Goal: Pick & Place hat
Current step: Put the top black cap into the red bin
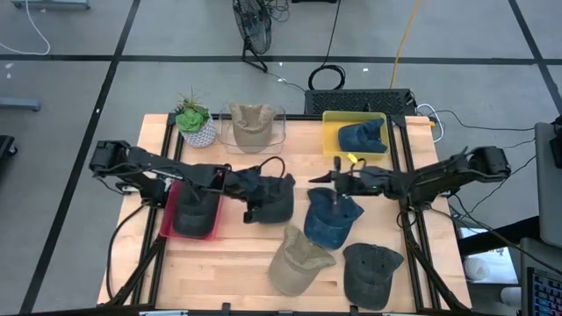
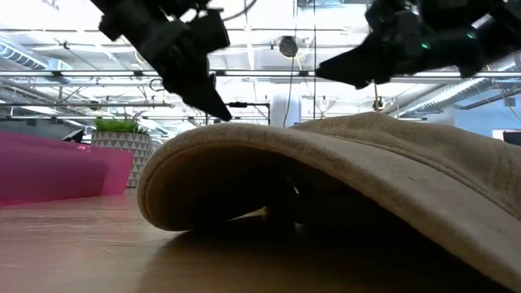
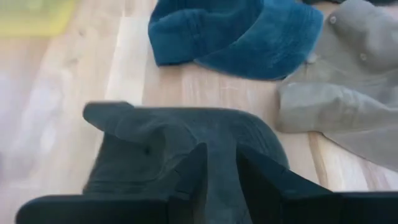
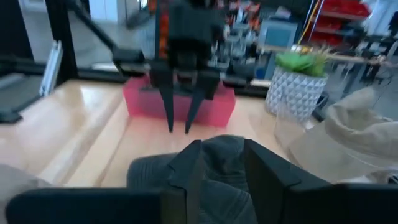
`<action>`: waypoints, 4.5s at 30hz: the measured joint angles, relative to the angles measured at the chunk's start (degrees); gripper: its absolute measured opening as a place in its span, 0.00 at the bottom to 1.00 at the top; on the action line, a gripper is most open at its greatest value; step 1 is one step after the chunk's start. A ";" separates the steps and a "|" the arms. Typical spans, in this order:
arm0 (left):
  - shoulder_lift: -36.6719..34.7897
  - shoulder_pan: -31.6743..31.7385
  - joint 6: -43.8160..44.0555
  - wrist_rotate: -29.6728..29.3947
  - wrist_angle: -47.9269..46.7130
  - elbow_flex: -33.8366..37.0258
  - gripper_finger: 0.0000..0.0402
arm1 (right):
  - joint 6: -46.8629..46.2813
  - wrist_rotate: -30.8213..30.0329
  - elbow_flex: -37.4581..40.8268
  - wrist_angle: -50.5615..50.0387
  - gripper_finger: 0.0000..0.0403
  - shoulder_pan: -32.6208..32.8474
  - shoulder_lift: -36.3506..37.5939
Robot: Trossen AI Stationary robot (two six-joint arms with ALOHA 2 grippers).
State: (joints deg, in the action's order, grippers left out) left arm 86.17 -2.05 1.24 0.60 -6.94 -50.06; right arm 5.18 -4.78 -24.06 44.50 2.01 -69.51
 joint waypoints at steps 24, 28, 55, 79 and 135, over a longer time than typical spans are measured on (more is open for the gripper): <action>6.17 8.03 3.70 4.53 2.54 -0.02 0.24 | -1.03 -4.48 5.03 3.85 0.19 -0.36 3.12; 2.92 8.03 2.80 5.40 2.53 -0.02 0.24 | 0.03 -4.48 5.02 3.47 0.19 -1.77 3.12; 8.96 7.50 9.52 -0.89 1.39 -0.07 0.37 | -7.48 -2.47 5.01 -2.84 0.19 -4.63 3.12; 8.17 3.89 2.88 10.12 0.54 -0.04 0.08 | -8.94 -2.82 5.01 -6.99 0.19 -3.77 3.10; -40.13 0.78 -0.94 5.42 -66.88 -0.02 0.02 | -9.01 -4.21 4.99 -4.85 0.19 -3.03 3.10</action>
State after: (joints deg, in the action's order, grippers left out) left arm 46.04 -1.28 0.30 6.02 -73.82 -50.09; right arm -3.84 -8.99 -19.07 39.65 -1.02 -66.41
